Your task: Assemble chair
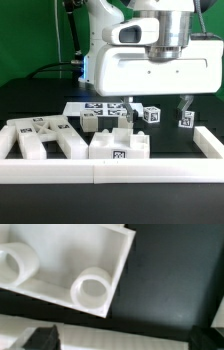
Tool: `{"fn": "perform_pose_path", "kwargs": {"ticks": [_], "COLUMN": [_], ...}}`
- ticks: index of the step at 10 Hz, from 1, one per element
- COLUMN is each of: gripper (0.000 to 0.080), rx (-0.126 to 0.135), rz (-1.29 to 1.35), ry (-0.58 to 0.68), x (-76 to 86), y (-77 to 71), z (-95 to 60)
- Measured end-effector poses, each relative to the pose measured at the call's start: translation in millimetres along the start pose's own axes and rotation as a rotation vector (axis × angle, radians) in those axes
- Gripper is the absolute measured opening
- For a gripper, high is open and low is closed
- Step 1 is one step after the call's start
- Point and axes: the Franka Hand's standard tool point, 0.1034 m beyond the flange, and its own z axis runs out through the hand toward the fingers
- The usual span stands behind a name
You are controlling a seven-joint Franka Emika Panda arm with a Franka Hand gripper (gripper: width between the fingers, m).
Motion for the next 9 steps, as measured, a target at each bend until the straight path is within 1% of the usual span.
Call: {"fn": "perform_pose_path", "kwargs": {"ticks": [2, 3, 5, 9], "gripper": [0.065, 0.065, 0.065, 0.065], "rx": [0.018, 0.018, 0.013, 0.008], "rz": [0.152, 0.161, 0.136, 0.123], "ry": [-0.001, -0.002, -0.015, -0.012], "x": [0.2, -0.2, -7.3, -21.2], "y": [-5.1, -4.8, 3.6, 9.4], "z": [0.3, 1.1, 11.3, 34.7]}}
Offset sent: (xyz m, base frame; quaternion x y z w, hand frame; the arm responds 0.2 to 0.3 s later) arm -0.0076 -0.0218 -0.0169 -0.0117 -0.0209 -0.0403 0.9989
